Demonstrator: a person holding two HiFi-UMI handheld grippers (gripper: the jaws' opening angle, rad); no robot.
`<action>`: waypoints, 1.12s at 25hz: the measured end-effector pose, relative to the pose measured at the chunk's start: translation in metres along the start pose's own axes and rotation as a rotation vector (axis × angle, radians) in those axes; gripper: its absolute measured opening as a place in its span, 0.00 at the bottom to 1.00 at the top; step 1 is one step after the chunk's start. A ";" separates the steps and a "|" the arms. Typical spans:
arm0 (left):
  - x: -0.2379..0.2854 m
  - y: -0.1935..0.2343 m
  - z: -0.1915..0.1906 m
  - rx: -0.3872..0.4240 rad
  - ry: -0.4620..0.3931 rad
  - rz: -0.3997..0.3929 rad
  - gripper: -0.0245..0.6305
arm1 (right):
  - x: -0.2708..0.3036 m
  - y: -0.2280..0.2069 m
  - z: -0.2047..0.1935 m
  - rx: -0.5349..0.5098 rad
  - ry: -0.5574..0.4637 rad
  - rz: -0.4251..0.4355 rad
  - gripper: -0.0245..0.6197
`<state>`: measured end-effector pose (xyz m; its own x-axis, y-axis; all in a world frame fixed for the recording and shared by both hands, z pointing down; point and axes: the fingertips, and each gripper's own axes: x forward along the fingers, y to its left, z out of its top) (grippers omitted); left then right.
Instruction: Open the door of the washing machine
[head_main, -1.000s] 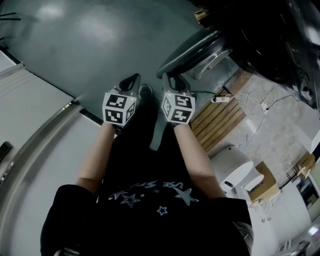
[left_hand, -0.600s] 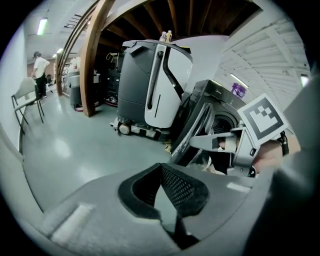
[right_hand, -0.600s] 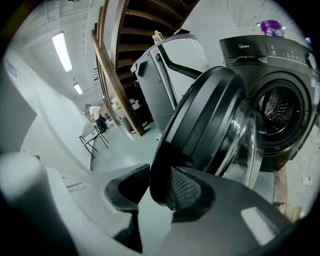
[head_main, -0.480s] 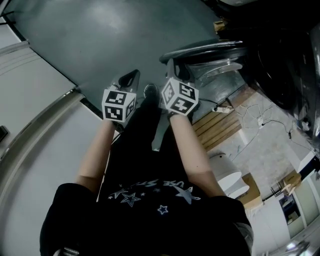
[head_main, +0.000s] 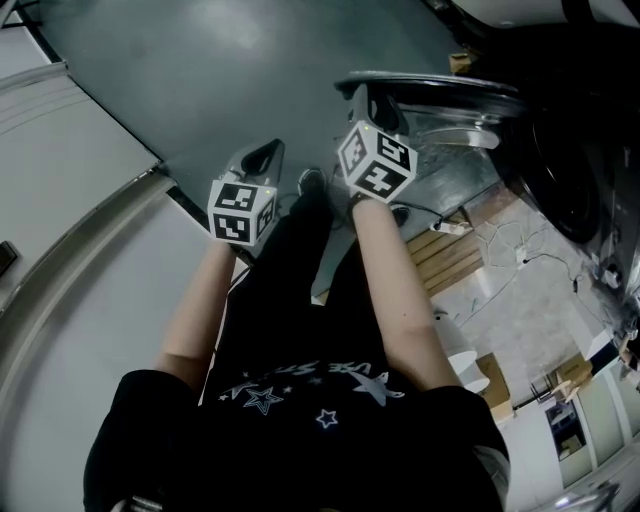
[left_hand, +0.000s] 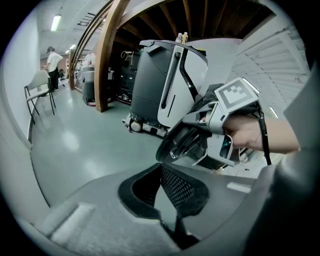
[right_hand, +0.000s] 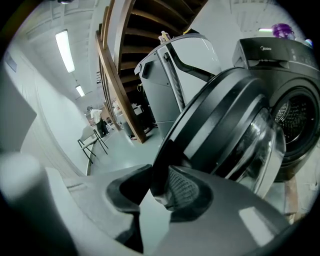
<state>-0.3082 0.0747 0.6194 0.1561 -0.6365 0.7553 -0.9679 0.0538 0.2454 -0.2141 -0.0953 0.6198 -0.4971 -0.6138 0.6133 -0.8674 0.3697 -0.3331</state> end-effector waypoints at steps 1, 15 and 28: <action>0.000 0.003 0.000 -0.004 0.000 0.004 0.05 | 0.006 0.002 0.005 0.005 -0.008 0.009 0.21; 0.000 0.026 0.022 0.004 0.017 -0.007 0.05 | 0.009 0.024 0.034 -0.006 -0.004 0.071 0.21; -0.035 -0.083 0.073 0.144 -0.075 -0.055 0.05 | -0.118 -0.046 0.084 0.004 -0.106 0.071 0.21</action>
<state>-0.2477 0.0367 0.5286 0.1997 -0.6914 0.6943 -0.9774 -0.0902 0.1912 -0.1172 -0.0986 0.5033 -0.5569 -0.6563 0.5091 -0.8298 0.4124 -0.3760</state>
